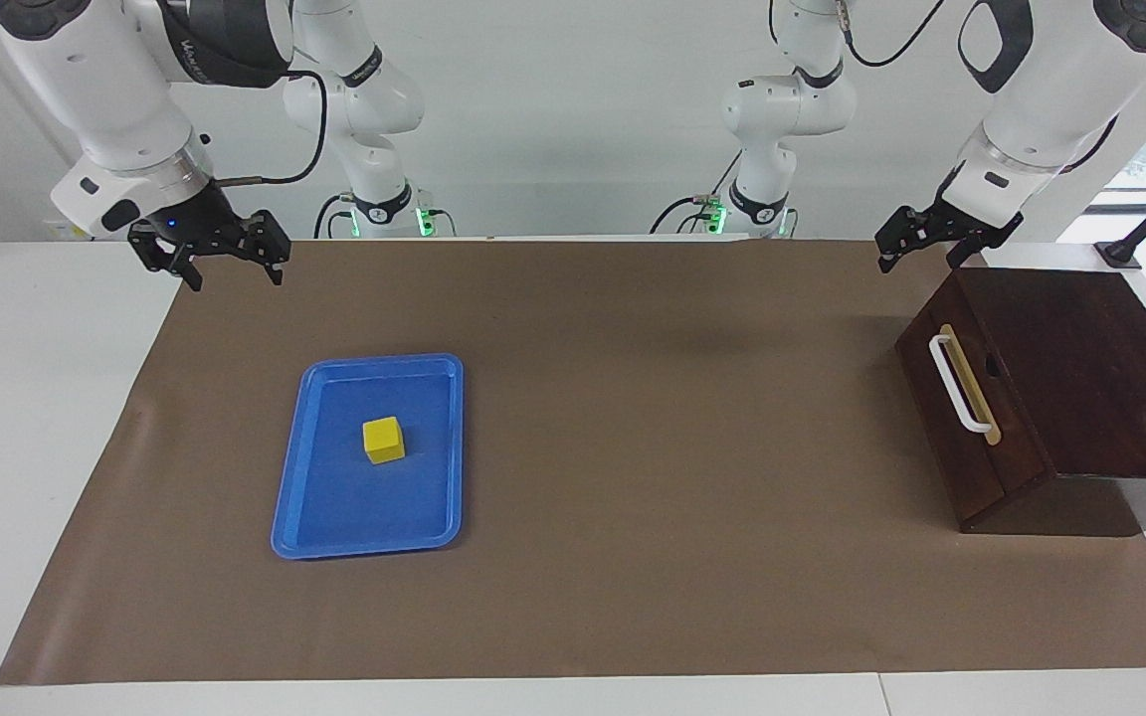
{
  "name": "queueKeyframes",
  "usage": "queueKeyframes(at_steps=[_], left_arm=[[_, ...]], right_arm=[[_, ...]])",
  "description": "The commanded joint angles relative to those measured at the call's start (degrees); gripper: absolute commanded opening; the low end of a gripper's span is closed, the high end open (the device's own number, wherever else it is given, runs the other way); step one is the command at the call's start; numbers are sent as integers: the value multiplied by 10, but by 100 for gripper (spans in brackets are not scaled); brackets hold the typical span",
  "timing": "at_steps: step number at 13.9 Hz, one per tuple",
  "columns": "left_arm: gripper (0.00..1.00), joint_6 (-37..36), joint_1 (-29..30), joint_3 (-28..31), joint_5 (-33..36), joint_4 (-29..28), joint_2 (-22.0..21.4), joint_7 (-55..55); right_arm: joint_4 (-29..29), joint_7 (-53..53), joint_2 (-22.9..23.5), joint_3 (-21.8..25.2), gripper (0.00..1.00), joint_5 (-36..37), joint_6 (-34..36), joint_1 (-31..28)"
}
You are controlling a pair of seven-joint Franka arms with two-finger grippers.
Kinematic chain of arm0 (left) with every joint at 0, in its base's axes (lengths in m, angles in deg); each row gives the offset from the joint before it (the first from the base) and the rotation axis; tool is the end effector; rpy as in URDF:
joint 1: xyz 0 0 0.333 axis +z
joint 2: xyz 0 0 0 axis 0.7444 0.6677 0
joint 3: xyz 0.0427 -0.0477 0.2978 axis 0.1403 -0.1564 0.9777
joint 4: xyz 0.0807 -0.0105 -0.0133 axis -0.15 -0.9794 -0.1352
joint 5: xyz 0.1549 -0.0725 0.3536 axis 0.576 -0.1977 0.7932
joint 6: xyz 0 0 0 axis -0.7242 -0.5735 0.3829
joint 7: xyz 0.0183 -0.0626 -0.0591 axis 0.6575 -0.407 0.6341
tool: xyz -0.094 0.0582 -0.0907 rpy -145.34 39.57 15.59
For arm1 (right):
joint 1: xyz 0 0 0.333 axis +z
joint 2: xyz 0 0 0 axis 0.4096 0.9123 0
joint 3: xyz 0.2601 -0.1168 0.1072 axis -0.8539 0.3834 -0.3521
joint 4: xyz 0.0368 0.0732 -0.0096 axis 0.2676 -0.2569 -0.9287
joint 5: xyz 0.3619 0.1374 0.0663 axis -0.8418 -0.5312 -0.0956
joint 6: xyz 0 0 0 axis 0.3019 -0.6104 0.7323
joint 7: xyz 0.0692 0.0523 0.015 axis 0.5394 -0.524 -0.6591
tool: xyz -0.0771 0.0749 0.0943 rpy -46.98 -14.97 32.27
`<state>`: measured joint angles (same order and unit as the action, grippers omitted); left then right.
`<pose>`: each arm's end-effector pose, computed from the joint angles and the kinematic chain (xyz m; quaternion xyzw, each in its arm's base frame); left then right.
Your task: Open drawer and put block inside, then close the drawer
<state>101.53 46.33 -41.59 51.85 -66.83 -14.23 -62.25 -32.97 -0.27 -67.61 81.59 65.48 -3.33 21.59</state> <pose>0.5286 -0.0308 0.5561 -0.9983 0.0119 0.0566 0.0037 0.5539 -0.0176 0.5580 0.9980 0.0463 -0.0410 0.0121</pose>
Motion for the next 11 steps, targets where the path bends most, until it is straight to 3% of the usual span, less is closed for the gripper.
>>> queueKeyframes(at_steps=[1, 5, 7, 11], left_arm=[[100, 4, 4, 0, -2, -2, -6, -9], [100, 10, 3, 0, -3, -6, -8, 1], [100, 53, 3, 1, -1, -28, -15, -5], [100, 174, -16, -2, 98, -112, -14, -6]], right_arm=[[1, -4, -5, -2, 100, 10, 5, 0], [1, -4, -5, -3, 100, 10, 5, 0], [1, -4, -5, -3, 100, 10, 5, 0], [1, -3, -5, -2, 100, 9, 3, -1]])
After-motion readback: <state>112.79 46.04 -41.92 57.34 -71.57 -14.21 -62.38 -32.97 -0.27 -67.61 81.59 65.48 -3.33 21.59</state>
